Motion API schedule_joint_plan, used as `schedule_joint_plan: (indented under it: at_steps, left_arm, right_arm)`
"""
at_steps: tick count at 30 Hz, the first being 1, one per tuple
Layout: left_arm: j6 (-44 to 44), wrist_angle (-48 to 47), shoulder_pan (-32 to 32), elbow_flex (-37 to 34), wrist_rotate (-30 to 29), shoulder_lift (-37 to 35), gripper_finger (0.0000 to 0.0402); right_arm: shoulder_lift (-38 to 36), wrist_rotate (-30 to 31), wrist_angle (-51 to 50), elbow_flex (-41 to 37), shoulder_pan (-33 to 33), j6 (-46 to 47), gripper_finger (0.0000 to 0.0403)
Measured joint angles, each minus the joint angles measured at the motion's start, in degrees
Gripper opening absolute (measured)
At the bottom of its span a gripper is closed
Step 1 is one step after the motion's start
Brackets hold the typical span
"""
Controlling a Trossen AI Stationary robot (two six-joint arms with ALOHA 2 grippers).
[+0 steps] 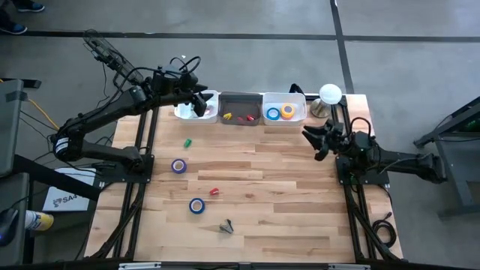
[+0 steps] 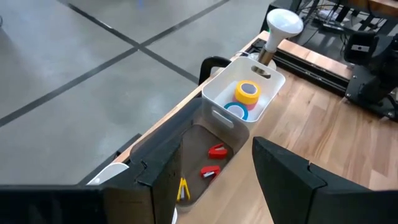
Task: Pick and place Stapler, Stapler remover, tape
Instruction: Put the red stapler into the black transparent bin
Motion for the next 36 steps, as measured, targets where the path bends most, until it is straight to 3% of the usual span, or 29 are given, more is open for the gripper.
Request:
schedule_joint_plan:
  at_steps: [16, 36]
  left_arm:
    - [0.6, -0.4, 0.0, 0.0, 0.5, -2.0, 0.0191]
    - [-2.4, -4.2, 0.0, -0.3, 0.9, -3.8, 0.0191]
  right_arm:
    - [-0.8, -1.5, -8.7, -0.1, 0.1, 2.6, 0.0138]
    - [-0.7, 2.2, -14.6, -0.1, -0.5, 6.6, 0.0138]
